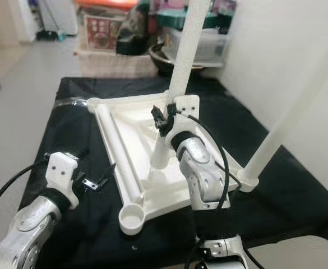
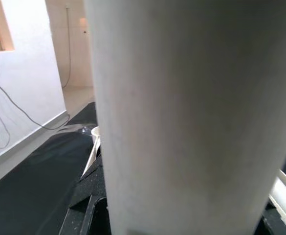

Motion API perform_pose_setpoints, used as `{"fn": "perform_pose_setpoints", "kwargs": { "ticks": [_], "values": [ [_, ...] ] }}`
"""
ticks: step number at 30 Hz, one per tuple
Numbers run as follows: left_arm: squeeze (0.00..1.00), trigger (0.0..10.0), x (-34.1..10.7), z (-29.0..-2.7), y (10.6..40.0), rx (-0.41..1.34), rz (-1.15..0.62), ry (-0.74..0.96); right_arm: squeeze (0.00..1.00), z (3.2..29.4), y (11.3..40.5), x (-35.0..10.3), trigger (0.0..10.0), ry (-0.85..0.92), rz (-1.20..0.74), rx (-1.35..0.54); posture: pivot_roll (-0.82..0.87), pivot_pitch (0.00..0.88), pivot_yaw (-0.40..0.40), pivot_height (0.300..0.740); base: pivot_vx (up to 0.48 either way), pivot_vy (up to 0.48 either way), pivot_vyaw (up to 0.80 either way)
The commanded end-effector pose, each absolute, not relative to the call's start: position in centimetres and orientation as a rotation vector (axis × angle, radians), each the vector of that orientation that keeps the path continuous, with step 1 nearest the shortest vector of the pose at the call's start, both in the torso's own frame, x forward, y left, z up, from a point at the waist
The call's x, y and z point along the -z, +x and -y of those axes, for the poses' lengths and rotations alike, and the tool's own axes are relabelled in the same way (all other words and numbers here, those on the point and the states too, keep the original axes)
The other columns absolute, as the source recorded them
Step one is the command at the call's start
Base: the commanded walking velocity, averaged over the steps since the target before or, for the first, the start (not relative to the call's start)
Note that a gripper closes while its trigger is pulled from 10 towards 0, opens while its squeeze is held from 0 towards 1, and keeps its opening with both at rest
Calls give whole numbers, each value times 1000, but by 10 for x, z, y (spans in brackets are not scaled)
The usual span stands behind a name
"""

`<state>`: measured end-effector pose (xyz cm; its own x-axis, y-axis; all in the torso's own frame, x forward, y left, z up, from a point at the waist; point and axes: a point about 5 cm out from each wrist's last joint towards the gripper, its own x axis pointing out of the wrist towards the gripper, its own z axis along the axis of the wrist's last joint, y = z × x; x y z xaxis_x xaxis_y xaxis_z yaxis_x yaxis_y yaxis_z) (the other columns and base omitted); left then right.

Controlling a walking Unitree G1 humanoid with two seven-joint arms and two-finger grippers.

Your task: Building children table

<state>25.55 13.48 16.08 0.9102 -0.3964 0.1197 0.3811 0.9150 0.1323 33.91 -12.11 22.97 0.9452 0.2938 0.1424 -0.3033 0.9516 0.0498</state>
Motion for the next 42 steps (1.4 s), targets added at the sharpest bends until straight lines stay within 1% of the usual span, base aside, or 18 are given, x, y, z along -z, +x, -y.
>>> {"fn": "perform_pose_setpoints", "kwargs": {
  "ticks": [1,4,5,6,11,14,18,20,22,28,42],
  "values": [
    [0,10000,-161,-133,253,422,143,110,0,123,339,-236,10000,59,164,-306,40,0,-103,740,0,0,0],
    [0,10000,-162,-137,251,438,139,94,0,134,339,-247,10000,52,185,-339,40,0,-103,740,0,0,0],
    [0,10000,-162,-137,251,438,139,94,0,134,339,-247,10000,52,185,-339,40,0,-103,740,0,0,0],
    [0,10000,-161,-140,251,442,130,87,0,141,340,-254,10000,37,202,-347,36,0,-101,740,0,0,0],
    [0,10000,-160,-143,250,451,116,89,0,146,341,-259,10000,29,216,-338,36,0,-100,740,0,0,0],
    [0,10000,-160,-143,250,454,118,88,0,146,341,-259,10000,36,217,-338,41,0,-99,740,0,245,0],
    [0,10000,-162,-139,249,478,127,83,0,135,338,-255,10000,60,210,-359,44,0,-99,740,0,480,0],
    [0,10000,-162,-139,249,478,127,83,0,135,338,-255,10000,60,210,-359,44,0,-99,740,0,480,0],
    [0,10000,-163,-138,248,478,136,88,0,128,336,-251,10000,69,203,-376,44,0,-99,740,0,0,0],
    [0,10000,-163,-138,248,481,137,86,0,125,335,-249,10000,75,195,-394,45,0,-97,740,0,0,0],
    [0,10000,-162,-135,247,496,137,92,0,130,337,-251,10000,76,191,-398,41,0,-100,740,0,0,0]
  ]
}}
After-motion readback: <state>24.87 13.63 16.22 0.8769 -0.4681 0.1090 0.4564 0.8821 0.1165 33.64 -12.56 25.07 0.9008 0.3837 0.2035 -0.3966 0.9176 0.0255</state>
